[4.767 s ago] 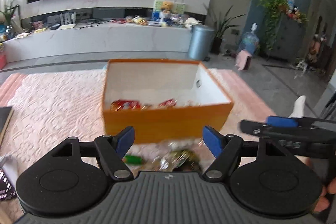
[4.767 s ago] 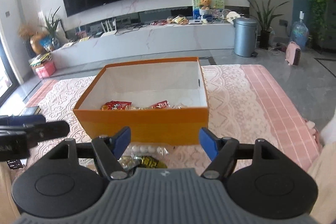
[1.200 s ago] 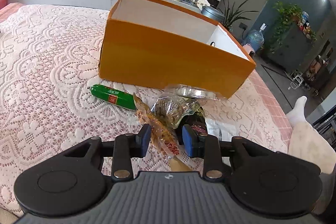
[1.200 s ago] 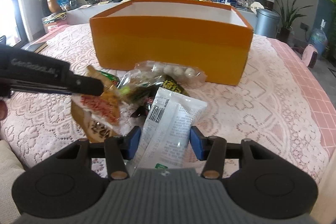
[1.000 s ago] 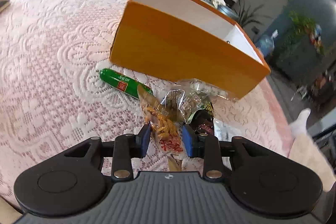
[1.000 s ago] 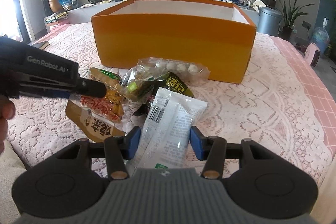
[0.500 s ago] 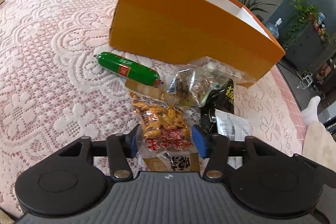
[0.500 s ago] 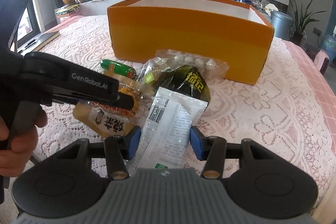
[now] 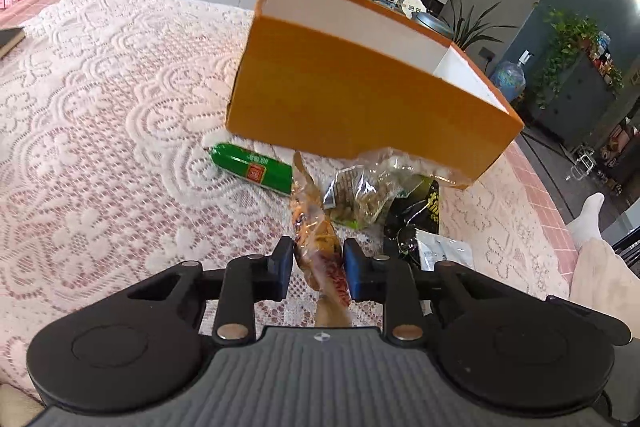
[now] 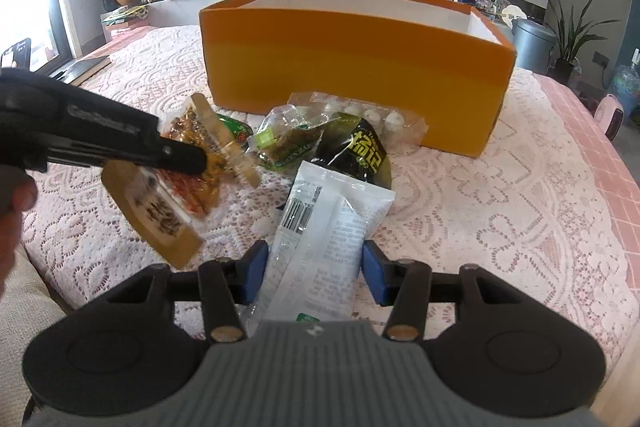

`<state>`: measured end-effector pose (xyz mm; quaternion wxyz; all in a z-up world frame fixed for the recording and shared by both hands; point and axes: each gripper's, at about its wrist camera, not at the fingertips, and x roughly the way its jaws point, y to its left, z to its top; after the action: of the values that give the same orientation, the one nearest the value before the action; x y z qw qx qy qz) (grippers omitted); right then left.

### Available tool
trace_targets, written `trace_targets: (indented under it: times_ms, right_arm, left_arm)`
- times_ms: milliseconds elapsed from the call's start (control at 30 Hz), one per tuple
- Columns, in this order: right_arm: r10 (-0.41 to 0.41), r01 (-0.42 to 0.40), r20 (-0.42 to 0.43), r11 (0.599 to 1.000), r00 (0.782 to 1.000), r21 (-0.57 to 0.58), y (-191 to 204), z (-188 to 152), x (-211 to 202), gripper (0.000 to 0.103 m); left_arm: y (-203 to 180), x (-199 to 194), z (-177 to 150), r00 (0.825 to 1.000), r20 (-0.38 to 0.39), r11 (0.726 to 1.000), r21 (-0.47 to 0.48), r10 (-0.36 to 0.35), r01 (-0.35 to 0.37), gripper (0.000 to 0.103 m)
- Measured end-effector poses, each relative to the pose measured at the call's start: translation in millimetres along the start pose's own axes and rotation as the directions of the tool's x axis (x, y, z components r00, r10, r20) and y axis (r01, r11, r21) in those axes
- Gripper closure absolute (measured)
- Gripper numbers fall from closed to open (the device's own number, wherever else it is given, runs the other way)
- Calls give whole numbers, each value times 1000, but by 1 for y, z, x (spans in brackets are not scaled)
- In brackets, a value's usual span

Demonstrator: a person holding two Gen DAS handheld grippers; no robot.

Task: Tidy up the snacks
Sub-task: 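Carry both held snacks over the orange box and lower them inside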

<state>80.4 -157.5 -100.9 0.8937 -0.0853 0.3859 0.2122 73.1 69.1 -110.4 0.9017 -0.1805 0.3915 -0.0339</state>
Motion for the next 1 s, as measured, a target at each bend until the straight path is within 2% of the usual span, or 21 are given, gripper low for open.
trace_targets:
  times_ms: [333, 533, 700, 1000]
  right_arm:
    - [-16, 15, 51, 1000, 999, 13, -3, 7, -22, 54]
    - [-6, 3, 93, 1000, 996, 25, -10, 24, -37, 54]
    - [16, -19, 125, 1000, 992, 24, -22, 53, -46, 54]
    - [138, -148, 127, 987, 982, 69, -60, 135, -43, 54]
  left_arm:
    - [-6, -31, 14, 997, 75, 999, 13, -31, 31, 76]
    - [-12, -48, 33, 991, 131, 999, 45, -31, 26, 76]
    - [-23, -52, 59, 985, 165, 995, 91, -45, 30, 77]
    - [-44, -45, 118, 973, 207, 983, 170, -103, 67, 77]
